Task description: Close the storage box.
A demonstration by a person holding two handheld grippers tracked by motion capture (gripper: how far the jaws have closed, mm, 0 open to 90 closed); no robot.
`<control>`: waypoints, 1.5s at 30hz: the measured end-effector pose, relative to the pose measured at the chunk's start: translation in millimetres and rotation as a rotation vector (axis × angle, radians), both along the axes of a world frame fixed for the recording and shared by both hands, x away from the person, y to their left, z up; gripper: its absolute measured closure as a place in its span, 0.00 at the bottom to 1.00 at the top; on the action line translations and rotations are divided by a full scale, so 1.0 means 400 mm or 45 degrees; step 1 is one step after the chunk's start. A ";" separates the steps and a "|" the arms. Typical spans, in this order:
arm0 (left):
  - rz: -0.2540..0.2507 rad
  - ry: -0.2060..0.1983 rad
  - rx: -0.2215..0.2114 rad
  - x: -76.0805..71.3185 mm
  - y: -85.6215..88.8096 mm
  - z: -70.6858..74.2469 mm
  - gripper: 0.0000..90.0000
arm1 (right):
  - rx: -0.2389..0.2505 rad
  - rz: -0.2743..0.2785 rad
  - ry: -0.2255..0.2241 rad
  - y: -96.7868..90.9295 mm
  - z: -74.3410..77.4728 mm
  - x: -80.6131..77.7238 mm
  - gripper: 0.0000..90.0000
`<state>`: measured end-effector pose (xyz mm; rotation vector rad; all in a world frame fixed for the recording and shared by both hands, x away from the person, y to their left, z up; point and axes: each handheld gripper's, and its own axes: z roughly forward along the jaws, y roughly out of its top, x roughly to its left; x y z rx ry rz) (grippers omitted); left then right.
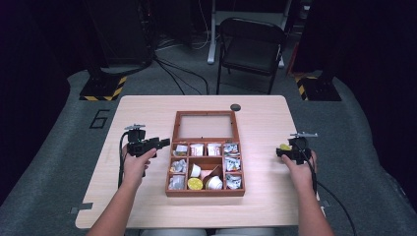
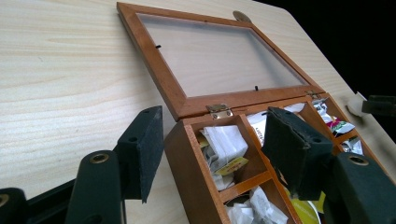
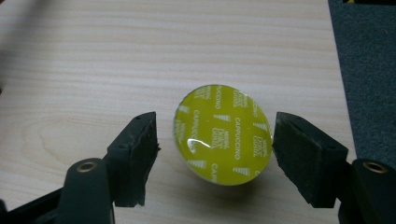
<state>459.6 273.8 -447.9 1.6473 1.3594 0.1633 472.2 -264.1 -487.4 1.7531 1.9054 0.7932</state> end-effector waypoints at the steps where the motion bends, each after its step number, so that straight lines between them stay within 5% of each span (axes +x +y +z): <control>1: 0.000 0.000 -0.001 0.000 0.000 0.000 0.42 | -0.005 0.001 -0.009 -0.001 0.002 -0.001 0.34; 15: -0.005 0.009 -0.022 0.004 -0.006 -0.003 0.42 | -0.010 -0.014 -0.126 0.002 0.048 -0.021 0.38; 21: -0.011 -0.001 -0.021 0.007 -0.006 0.003 0.42 | 0.020 0.017 -0.132 0.015 0.063 -0.026 0.41; 45: -0.046 0.006 0.018 0.021 -0.029 0.004 0.41 | 0.099 0.304 -0.141 0.155 0.129 -0.048 0.42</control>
